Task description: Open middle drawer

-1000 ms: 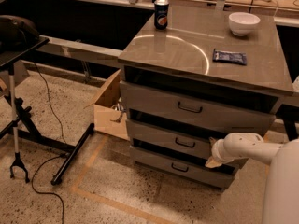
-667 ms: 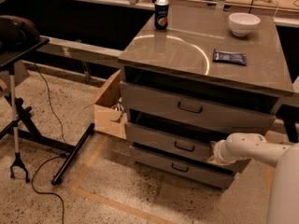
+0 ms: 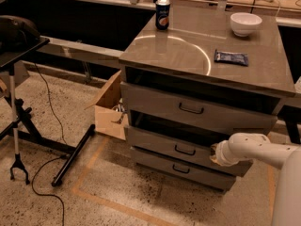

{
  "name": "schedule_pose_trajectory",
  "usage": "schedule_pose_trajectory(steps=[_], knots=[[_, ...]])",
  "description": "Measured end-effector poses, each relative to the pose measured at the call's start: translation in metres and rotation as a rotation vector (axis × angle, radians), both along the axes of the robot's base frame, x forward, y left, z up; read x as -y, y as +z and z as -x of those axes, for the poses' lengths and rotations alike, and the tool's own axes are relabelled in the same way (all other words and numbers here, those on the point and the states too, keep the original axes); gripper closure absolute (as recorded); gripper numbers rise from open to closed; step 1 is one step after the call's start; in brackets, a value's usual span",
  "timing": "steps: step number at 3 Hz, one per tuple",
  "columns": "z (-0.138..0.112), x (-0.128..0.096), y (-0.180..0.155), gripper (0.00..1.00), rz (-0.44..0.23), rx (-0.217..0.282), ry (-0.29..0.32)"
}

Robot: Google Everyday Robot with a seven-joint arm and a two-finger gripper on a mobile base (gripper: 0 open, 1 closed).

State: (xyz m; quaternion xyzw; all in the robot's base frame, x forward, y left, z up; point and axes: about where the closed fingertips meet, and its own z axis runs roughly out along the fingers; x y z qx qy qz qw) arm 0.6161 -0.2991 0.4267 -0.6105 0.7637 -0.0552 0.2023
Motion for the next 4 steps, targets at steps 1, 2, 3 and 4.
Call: schedule_pose_trajectory(steps=[1, 2, 3, 4], knots=[[0.0001, 0.0, 0.0022, 0.68, 0.0, 0.0, 0.0], [0.0001, 0.0, 0.0028, 0.46, 0.0, 0.0, 0.0], [0.0002, 0.0, 0.003, 0.22, 0.0, 0.0, 0.0], [0.0003, 0.0001, 0.0032, 0.19, 0.0, 0.0, 0.0]])
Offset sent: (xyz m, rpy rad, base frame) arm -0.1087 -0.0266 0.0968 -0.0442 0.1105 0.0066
